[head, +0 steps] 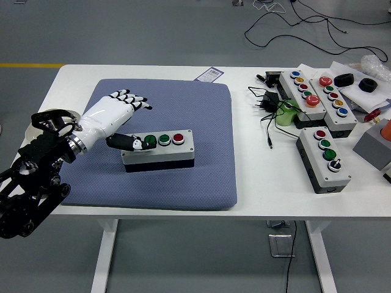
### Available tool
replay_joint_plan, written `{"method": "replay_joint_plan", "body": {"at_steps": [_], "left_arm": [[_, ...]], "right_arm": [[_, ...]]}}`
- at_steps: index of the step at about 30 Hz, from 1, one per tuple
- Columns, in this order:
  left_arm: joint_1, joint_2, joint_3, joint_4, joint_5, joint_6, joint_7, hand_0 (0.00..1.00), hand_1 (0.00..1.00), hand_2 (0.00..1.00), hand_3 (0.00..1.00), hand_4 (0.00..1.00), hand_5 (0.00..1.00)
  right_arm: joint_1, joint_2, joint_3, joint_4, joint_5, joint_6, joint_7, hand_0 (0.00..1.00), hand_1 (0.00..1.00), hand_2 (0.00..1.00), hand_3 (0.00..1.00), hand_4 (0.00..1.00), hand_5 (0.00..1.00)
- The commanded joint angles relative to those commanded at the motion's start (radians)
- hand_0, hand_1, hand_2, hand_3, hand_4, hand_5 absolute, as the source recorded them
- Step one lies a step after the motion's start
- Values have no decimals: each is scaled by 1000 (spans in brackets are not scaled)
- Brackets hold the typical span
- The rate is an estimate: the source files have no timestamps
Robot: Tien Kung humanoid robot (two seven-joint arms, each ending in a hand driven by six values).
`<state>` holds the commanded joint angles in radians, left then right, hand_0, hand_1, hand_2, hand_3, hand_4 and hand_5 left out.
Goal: Pick up the button,place it on the desk,press the button,press the button
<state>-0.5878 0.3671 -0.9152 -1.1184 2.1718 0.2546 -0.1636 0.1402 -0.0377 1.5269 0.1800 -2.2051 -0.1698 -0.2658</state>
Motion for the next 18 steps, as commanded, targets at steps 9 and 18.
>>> {"method": "replay_joint_plan", "body": {"at_steps": [9,18], "left_arm": [[38,-4,-46,-189,-124,66,121,161,209,251,724,806,998],[47,3,-19,-303,-234,-10,263,3,2,69,639,743,998]], "right_arm": [[-1,0,3,0,-3,1,-1,672,646,691,635,315,194],[-3,-1,2,0,-3,2,-1,672,646,692,635,314,191]]}}
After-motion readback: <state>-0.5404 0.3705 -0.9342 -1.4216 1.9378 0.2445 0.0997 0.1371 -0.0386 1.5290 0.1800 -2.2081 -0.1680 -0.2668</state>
